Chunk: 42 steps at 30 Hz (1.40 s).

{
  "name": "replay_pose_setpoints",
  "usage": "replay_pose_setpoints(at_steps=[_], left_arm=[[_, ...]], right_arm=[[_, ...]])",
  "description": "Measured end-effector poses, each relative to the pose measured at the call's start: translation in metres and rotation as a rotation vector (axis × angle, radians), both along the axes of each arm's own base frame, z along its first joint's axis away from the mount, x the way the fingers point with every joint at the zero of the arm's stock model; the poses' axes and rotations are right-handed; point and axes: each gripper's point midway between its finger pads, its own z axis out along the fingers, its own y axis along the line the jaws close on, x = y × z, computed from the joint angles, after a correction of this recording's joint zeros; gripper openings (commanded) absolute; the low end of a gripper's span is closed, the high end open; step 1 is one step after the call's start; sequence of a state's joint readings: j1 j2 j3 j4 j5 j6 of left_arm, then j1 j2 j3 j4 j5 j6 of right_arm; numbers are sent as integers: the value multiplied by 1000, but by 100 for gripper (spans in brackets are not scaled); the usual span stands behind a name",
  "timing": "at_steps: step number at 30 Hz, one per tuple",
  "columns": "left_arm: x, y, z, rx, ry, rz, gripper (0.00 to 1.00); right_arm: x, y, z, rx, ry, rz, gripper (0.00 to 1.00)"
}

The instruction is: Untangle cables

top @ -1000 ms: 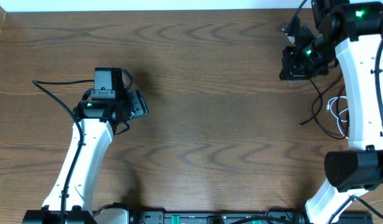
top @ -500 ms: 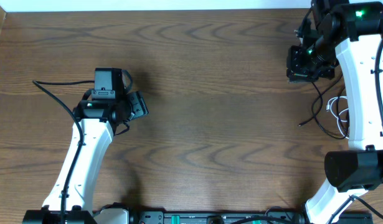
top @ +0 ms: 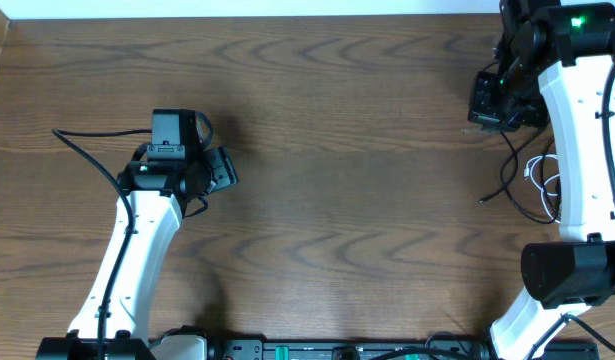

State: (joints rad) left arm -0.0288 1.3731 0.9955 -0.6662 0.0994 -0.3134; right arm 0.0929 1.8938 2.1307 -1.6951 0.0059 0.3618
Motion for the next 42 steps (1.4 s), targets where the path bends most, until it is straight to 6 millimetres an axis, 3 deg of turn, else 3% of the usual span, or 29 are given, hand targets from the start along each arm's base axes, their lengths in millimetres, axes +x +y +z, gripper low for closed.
replay_pose_setpoints(at_steps=[10, 12, 13, 16, 21, 24, 37, 42], left_arm=[[0, 0, 0, 0, 0, 0, 70], [0, 0, 0, 0, 0, 0, 70], [0, 0, 0, 0, 0, 0, 69], [0, 0, 0, 0, 1, 0, 70], [-1, 0, 0, 0, 4, 0, 70], [-1, 0, 0, 0, 4, 0, 70], [-1, 0, 0, 0, 5, 0, 70], [-6, 4, 14, 24, -33, 11, 70]], right_arm=[[0, -4, 0, -19, -2, -24, 10], [0, -4, 0, -20, -2, -25, 20], [0, -4, 0, -22, -2, -27, 35], [0, -5, 0, -26, -1, -32, 64], [0, -5, 0, -26, -1, -32, 75], [0, -5, 0, -27, -2, -34, 99], [4, -19, 3, -157, -25, -26, 99], [15, 2, 19, -194, -143, 59, 99]])
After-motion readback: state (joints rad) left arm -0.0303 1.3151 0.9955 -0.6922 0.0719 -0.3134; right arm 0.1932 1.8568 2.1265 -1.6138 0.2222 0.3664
